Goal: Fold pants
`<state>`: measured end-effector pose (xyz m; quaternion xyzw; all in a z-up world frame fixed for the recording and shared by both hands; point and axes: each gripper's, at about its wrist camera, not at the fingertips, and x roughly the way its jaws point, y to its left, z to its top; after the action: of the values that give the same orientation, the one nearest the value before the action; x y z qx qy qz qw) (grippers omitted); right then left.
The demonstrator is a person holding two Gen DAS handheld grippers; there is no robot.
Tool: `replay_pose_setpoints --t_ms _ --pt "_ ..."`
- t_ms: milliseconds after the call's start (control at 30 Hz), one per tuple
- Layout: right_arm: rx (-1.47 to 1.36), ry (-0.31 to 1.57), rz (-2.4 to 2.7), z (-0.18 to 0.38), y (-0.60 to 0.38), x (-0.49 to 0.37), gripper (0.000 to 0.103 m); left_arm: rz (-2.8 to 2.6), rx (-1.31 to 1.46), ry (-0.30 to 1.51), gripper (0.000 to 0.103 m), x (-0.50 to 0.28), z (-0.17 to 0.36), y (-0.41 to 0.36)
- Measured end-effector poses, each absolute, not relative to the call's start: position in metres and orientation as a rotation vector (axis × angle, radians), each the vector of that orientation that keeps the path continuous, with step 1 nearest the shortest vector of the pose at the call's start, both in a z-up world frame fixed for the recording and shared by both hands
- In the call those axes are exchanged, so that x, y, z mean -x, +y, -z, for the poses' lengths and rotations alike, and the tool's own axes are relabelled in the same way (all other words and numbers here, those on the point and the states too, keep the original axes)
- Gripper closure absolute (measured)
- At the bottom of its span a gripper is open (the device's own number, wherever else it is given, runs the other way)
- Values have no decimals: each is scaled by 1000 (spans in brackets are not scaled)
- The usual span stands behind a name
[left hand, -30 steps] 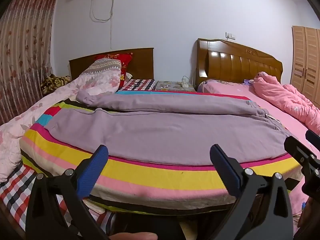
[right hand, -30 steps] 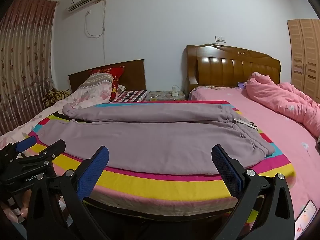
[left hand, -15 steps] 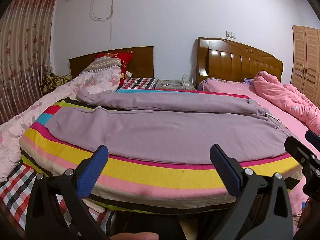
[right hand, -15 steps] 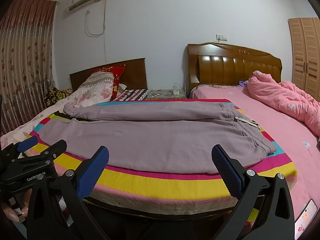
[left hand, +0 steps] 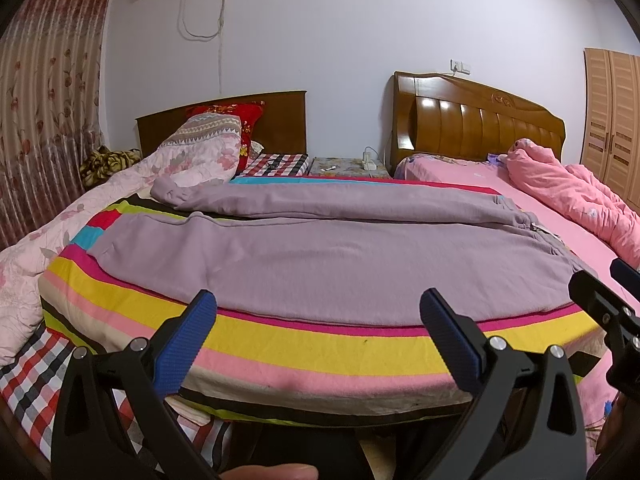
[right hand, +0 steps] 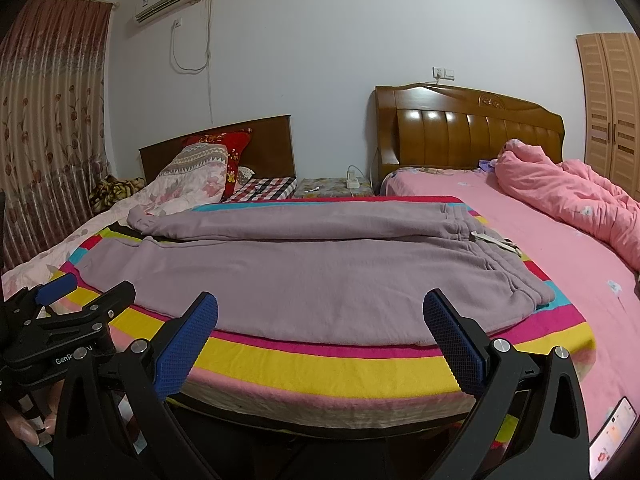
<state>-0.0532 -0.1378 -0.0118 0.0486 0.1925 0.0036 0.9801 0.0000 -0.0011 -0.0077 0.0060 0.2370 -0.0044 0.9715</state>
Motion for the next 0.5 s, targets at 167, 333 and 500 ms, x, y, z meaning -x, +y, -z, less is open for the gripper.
replay_pose_setpoints --t_ms 167,333,500 --pt "-99 389 -7 11 -138 53 4 9 -14 478 1 0 8 -1" --pt "-99 389 -8 11 -138 53 4 8 -14 479 1 0 7 -2" --pt "-100 391 -8 12 -138 52 4 8 -15 480 1 0 8 -2"
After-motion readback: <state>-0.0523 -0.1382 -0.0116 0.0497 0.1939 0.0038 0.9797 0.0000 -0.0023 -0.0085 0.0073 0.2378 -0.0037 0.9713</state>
